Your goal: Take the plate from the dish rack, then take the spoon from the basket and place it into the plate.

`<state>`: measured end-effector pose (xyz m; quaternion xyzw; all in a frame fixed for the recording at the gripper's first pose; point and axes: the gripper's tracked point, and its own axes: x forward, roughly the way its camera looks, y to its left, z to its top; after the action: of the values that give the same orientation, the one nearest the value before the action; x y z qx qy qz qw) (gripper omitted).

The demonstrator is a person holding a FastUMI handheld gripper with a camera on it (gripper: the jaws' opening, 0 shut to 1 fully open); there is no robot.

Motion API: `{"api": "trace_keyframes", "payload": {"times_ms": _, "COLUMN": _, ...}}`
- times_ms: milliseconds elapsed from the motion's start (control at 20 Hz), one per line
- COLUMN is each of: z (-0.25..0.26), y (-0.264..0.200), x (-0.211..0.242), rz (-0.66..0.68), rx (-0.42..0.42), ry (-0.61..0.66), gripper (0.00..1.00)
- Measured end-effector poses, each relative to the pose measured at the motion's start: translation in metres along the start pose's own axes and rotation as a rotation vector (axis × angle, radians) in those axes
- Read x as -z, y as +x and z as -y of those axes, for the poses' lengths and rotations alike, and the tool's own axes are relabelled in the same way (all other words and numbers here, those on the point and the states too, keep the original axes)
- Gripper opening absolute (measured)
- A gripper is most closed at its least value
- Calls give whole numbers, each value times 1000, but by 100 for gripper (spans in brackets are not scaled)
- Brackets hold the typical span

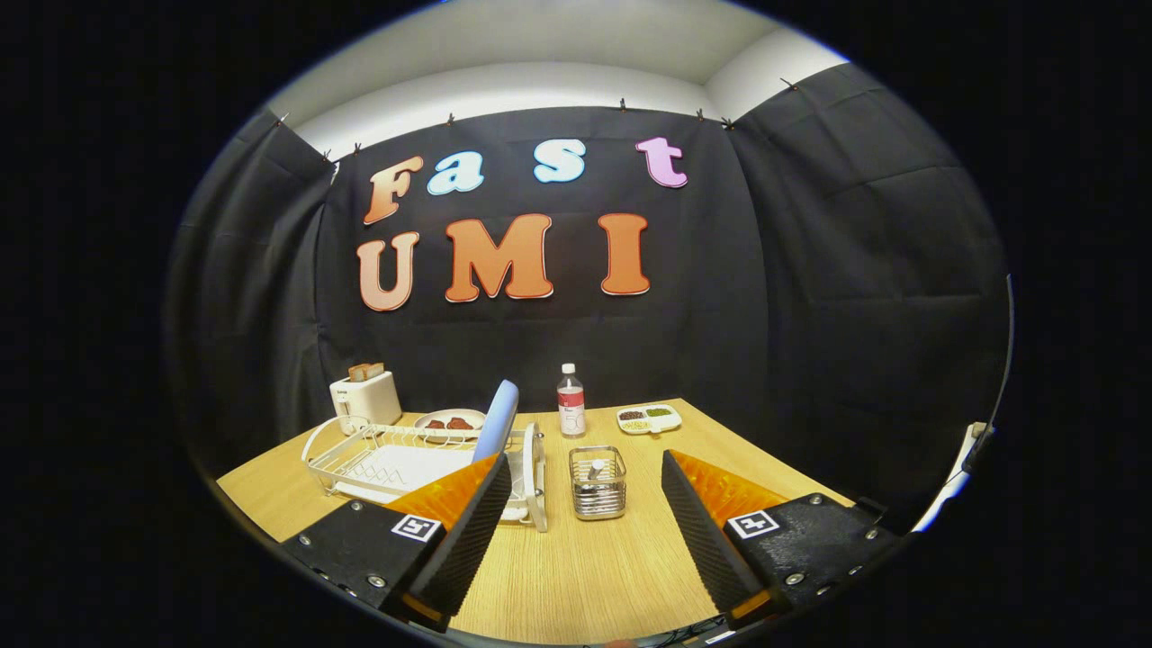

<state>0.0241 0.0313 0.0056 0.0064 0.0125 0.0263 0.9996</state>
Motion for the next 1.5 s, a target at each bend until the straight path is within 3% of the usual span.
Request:
{"api": "trace_keyframes", "payload": {"times_ms": 300, "z": -45, "y": 54, "x": -27, "rz": -56, "rx": -92, "ry": 41, "gripper": 100}}
{"api": "trace_keyframes", "payload": {"times_ms": 550, "z": -81, "y": 120, "x": -38, "rz": -144, "rx": -150, "ry": -20, "gripper": 100}}
{"api": "trace_keyframes", "payload": {"times_ms": 900, "z": -102, "y": 215, "x": 9, "rz": -384, "rx": -112, "ry": 9, "gripper": 100}}
{"api": "trace_keyframes", "payload": {"times_ms": 1150, "z": -119, "y": 237, "x": 55, "rz": -557, "rx": -102, "ry": 6, "gripper": 99}}
{"api": "trace_keyframes", "payload": {"times_ms": 1250, "z": -121, "y": 243, "x": 70, "rz": -598, "rx": -87, "ry": 3, "gripper": 90}}
{"api": "trace_keyframes", "payload": {"times_ms": 1300, "z": -121, "y": 244, "x": 75, "rz": -616, "rx": -84, "ry": 0, "gripper": 76}}
{"api": "trace_keyframes", "payload": {"times_ms": 1350, "z": -121, "y": 245, "x": 78, "rz": -629, "rx": -73, "ry": -2, "gripper": 70}}
{"api": "trace_keyframes", "payload": {"times_ms": 1400, "z": -117, "y": 247, "x": 83, "rz": -640, "rx": -40, "ry": -5, "gripper": 56}}
{"api": "trace_keyframes", "payload": {"times_ms": 1500, "z": -112, "y": 247, "x": 83, "rz": -644, "rx": 27, "ry": 3, "gripper": 39}}
